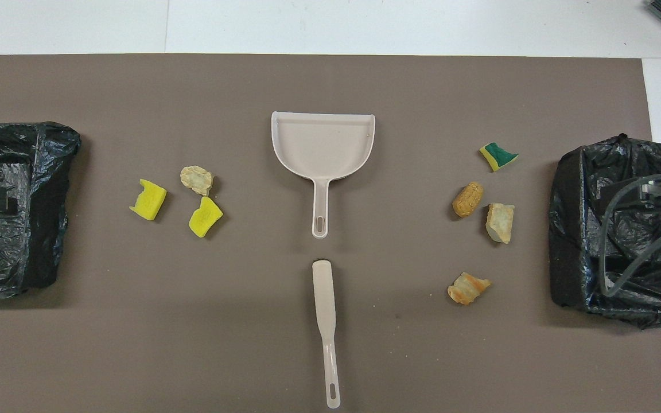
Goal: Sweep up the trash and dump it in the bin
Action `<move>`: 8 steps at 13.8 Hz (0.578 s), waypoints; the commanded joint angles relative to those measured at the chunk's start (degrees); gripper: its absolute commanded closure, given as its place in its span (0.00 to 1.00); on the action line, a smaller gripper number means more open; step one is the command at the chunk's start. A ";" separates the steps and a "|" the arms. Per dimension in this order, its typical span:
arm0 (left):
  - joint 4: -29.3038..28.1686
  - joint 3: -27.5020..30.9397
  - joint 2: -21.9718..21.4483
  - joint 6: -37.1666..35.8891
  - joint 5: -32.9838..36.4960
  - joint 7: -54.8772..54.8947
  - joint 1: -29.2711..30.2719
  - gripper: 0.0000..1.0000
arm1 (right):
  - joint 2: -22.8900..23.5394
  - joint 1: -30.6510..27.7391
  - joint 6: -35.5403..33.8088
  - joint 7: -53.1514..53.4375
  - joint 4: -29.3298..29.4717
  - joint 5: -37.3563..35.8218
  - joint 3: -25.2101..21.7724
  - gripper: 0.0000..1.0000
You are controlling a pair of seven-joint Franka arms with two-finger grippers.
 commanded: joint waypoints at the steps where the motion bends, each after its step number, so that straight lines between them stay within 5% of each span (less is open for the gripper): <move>1: -1.55 0.33 -1.46 0.13 -0.96 1.01 0.25 0.00 | -0.49 0.03 -0.93 -0.90 -0.43 0.90 -0.38 0.00; 8: -1.73 0.33 -1.55 0.13 -0.96 1.10 0.34 0.00 | -0.67 -0.06 -1.02 -0.90 -0.78 0.90 -0.38 0.00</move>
